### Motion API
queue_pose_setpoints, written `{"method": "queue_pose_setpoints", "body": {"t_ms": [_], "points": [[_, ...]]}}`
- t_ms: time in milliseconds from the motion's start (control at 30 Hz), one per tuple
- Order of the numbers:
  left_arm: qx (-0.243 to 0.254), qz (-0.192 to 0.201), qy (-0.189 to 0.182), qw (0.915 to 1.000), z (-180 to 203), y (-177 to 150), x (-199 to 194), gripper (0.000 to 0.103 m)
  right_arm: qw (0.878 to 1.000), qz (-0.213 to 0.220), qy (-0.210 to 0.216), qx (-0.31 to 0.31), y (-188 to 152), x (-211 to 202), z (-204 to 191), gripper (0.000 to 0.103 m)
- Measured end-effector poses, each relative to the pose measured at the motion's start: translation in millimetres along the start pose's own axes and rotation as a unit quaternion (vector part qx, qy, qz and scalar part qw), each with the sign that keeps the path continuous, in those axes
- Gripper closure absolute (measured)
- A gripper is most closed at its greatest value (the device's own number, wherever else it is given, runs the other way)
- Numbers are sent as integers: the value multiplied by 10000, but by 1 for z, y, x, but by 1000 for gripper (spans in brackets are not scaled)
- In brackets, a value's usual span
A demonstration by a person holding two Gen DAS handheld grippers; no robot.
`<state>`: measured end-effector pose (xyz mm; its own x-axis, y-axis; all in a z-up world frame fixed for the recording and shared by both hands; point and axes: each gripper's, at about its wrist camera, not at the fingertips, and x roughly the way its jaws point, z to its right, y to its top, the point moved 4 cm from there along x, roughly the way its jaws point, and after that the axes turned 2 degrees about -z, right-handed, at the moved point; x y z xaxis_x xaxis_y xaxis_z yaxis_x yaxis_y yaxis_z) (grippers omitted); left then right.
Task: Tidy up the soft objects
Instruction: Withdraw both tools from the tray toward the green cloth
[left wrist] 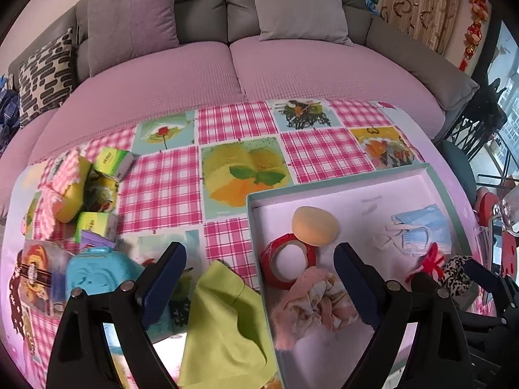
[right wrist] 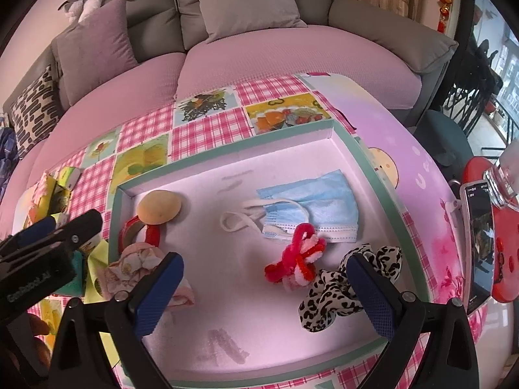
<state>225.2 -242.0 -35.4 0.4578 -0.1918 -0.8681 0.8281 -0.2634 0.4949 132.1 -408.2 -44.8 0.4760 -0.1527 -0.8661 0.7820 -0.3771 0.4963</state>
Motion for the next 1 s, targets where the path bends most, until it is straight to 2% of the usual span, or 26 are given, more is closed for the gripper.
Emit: {"method": "queue_pose_setpoints", "body": {"t_ms": [233,433,633,1000], "points": [[-4,175,17,9998,-13,0,-31,10,9997,104,149,-157,-1,-13,-13,1],[-197,264,80,9994,-40,-7,-56,10,9984,135,383,-395,-4,-19,-34,1],[-362,485,399,9974,-75,-18,-83,10,9945,92,707,-761,-11,-20,-66,1],[-1312,635,832,9858,-166,-53,-112,10,9836,-52,1004,-1494,-37,-13,-126,1]]}}
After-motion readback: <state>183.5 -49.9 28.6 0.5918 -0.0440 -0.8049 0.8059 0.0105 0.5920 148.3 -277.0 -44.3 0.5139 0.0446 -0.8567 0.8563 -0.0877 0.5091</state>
